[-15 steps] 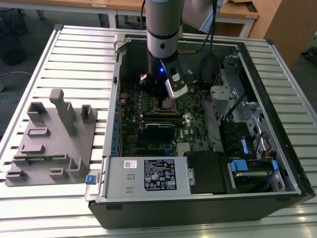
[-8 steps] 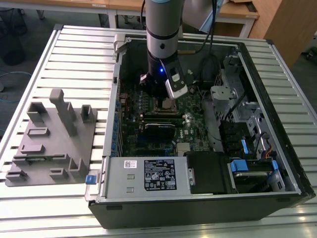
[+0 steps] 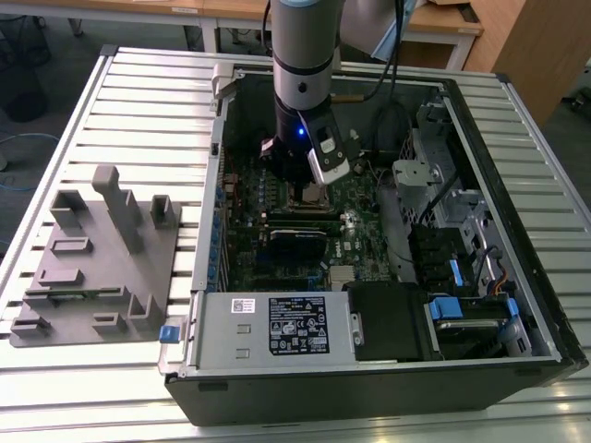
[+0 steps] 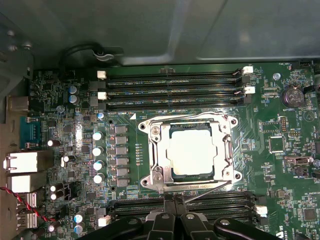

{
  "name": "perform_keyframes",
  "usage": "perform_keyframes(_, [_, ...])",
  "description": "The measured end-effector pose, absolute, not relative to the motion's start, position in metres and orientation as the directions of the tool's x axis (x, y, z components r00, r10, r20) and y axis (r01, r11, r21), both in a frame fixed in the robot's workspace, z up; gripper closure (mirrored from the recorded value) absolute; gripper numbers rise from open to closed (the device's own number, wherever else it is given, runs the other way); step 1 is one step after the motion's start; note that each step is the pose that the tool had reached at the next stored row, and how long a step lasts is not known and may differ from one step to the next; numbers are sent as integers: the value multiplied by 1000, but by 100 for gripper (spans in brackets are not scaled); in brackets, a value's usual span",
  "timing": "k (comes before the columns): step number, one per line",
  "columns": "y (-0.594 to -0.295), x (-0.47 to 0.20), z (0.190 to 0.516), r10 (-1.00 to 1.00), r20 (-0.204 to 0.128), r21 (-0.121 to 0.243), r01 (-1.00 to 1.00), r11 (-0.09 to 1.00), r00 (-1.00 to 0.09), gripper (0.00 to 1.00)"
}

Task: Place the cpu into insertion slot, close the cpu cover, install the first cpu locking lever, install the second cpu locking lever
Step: 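Install the second cpu locking lever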

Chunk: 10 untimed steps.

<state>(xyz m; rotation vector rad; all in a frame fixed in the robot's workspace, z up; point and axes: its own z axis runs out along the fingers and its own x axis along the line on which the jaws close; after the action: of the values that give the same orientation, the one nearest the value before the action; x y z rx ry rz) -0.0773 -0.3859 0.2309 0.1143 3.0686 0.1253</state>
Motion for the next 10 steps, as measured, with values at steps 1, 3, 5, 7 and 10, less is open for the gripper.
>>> perform_keyframes(1, [-386,-77,231,77,-65,84,71,994,-995,90])
perform_keyframes(3, [-386,-78,230,77,-65,84,71,994,-995,90])
perform_keyframes(5, [-386,-79,230,77,-65,84,71,994,-995,90])
perform_keyframes(7, [-386,-80,229,77,-65,84,71,994,-995,90])
perform_keyframes(10, [-386,-82,223,77,-65,84,71,994,-995,90])
